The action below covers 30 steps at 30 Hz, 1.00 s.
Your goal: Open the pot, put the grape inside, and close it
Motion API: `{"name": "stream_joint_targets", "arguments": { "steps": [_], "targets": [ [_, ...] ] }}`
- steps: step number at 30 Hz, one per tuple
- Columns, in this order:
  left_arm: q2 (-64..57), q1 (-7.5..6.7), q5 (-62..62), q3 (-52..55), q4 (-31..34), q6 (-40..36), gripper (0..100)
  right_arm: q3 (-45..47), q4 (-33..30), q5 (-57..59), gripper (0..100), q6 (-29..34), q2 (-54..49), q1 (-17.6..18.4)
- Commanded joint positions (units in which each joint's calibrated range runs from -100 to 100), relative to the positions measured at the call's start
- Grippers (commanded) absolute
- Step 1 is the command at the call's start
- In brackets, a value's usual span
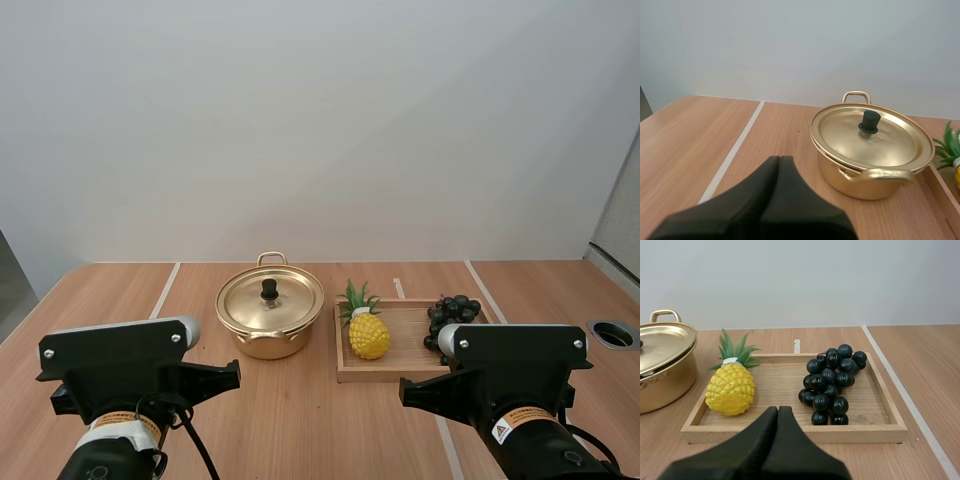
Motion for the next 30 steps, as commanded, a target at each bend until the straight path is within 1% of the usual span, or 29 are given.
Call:
{"name": "stream_joint_targets", "arguments": {
  "steps": [1,27,30],
  "targets": [
    [-0.3,0.05,-0.4,0.1,0.2,-0.5,0,0.0,-0.2,-1.2,0,-0.4,-0.3,0.1],
    [-0.3,0.05,-0.8,0.1,0.2,-0.5,0,0.0,0.1,-1.2,0,-0.4,-0.3,0.1],
    [-0.3,0.05,-7.2,0.1,0.2,-0.5,0,0.0,-0.1,-1.2,0,-0.4,-0.3,0.1]
  ]
}}
